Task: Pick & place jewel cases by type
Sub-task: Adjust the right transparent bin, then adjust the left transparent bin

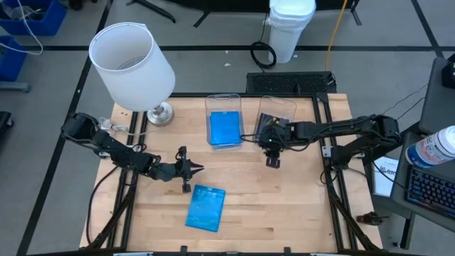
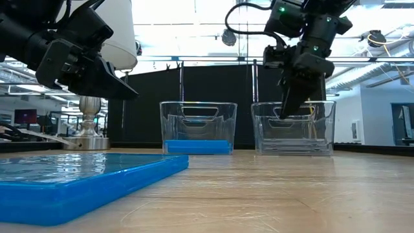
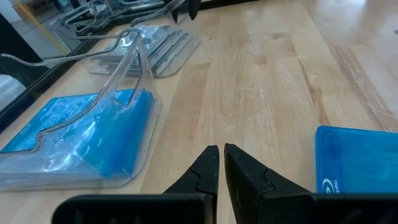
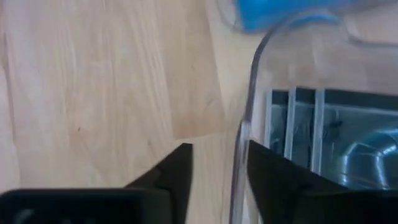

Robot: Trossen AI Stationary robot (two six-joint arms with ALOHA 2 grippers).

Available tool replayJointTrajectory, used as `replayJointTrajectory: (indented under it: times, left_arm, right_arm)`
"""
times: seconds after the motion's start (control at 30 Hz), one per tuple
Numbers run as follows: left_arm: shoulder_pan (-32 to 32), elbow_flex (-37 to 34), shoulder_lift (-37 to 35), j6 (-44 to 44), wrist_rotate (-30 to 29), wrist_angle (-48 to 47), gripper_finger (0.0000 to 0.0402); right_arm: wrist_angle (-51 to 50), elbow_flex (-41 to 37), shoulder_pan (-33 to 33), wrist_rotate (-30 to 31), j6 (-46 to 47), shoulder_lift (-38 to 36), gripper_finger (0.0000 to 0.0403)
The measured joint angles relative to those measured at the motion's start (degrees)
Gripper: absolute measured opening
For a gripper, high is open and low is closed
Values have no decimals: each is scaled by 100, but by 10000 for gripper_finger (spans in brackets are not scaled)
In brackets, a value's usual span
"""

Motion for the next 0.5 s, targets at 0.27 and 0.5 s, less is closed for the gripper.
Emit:
replayJointTrajectory:
  times: [0.27,0.5]
  left_arm:
    - [0,0,0,-194,0,19,35]
    - [0,0,0,-379,68,69,35]
  right_arm:
    - [989,46,72,34,-56,-121,223]
    - [2559,267,742,817,-730,34,243]
